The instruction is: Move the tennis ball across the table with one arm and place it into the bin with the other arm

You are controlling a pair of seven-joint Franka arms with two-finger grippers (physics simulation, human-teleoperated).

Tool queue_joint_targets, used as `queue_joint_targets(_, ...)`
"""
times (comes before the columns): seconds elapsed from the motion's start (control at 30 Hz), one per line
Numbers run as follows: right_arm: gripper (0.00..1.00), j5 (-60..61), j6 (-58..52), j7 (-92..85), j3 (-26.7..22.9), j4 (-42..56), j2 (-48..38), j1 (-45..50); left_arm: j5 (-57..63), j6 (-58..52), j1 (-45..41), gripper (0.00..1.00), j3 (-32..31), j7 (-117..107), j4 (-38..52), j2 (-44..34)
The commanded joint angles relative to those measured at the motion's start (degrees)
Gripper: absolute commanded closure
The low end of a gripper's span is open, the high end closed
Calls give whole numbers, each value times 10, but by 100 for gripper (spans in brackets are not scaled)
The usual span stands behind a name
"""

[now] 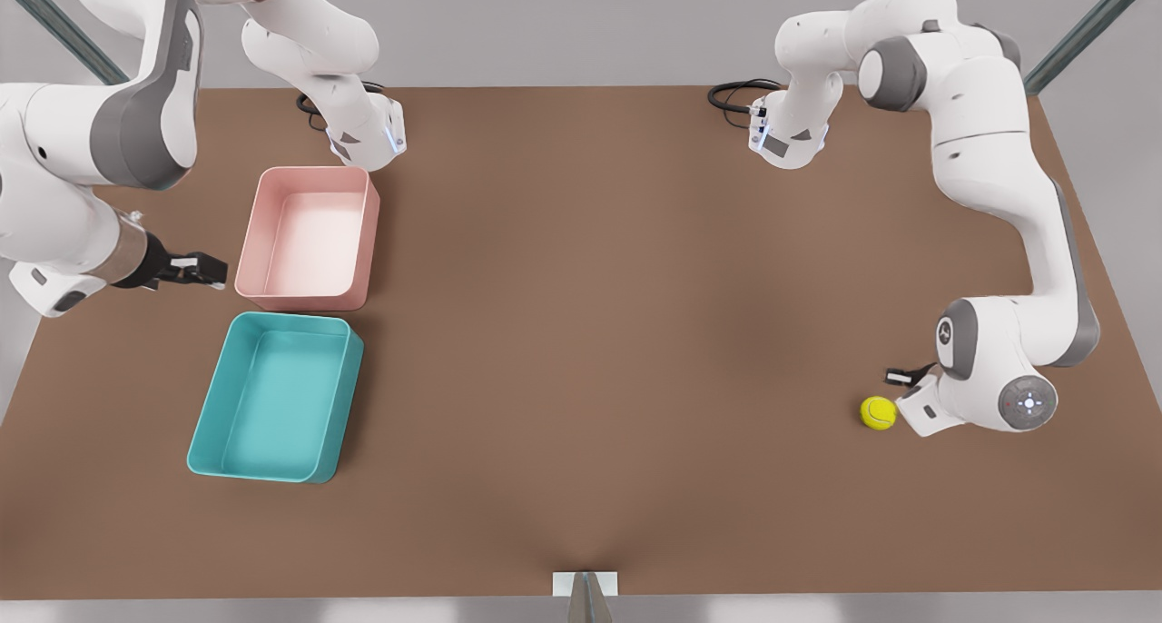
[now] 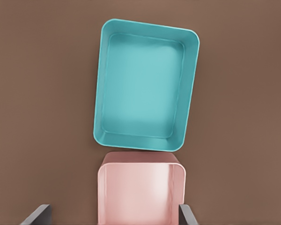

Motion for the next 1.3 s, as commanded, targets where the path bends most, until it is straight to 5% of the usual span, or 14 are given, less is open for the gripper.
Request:
queue_joint_targets(0.0, 0, 7, -10, 20, 1, 1, 0, 1, 13, 107, 12, 79, 3, 851, 0, 12)
queue_joint_targets(0.3, 0, 18, -12, 21, -1, 2, 6, 1, 22, 263, 48, 79, 12, 1064, -64, 45)
queue_joint_targets(0.8, 0, 18, -12, 21, -3, 5, 9, -1, 45, 274, 42, 79, 11, 842, -84, 72)
queue_joint_targets(0.9, 0, 17, -12, 21, -4, 5, 9, -1, 49, 276, 28, 79, 10, 756, -84, 87)
queue_joint_targets(1.03, 0, 18, -12, 21, -3, 5, 9, -1, -34, 304, -58, 79, -71, 231, -110, 60)
queue_joint_targets(1.2, 0, 19, -12, 21, -3, 5, 9, -1, -80, 216, -56, 79, -70, 121, -98, 30)
queue_joint_targets(1.23, 0, 19, -13, 21, -3, 5, 9, -1, -59, 126, -57, 73, -63, -98, -79, -20)
queue_joint_targets(1.27, 0, 19, -13, 21, -3, 5, 9, -1, -28, 3, -56, 0, -35, -130, -87, -80)
